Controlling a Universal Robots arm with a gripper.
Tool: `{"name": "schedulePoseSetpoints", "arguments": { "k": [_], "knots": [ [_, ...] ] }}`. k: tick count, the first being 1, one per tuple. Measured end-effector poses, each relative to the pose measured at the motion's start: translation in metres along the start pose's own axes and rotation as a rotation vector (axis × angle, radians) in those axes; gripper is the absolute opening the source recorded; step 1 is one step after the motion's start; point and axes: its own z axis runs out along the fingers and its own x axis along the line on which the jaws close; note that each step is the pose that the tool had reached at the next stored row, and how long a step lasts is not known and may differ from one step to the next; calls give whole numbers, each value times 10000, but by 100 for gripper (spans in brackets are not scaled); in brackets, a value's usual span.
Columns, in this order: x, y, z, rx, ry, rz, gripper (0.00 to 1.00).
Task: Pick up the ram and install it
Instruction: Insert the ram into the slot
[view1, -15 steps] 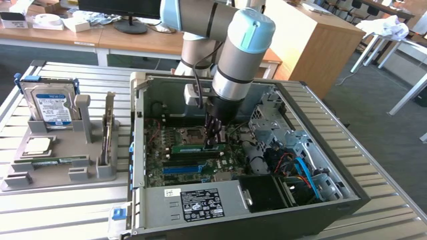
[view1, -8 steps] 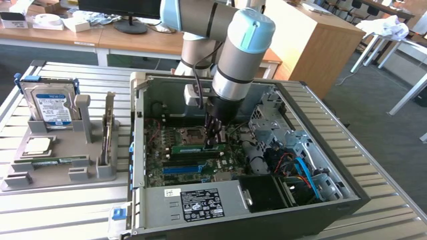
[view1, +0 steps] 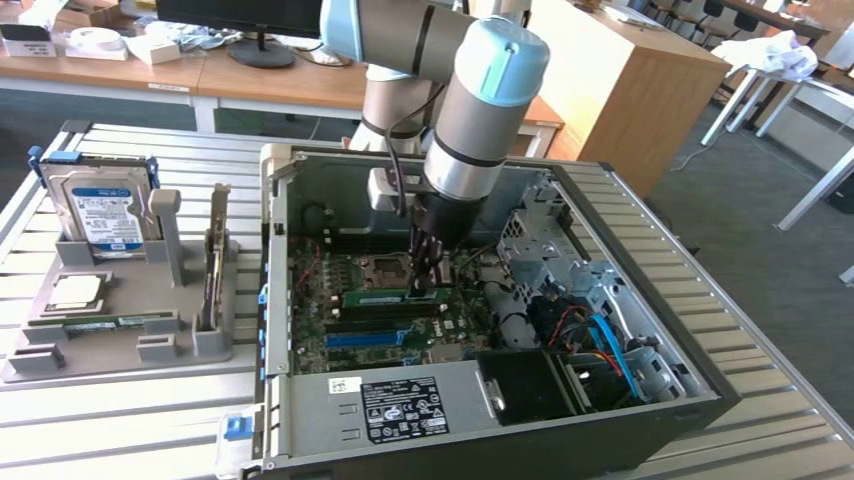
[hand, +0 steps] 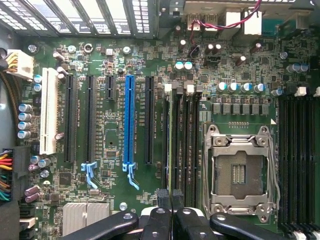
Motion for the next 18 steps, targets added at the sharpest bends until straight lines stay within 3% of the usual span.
{"name": "schedulePoseSetpoints", "arguments": {
  "k": [18],
  "knots": [
    [20,-2,31,0,0,-1,11]
  ]
}}
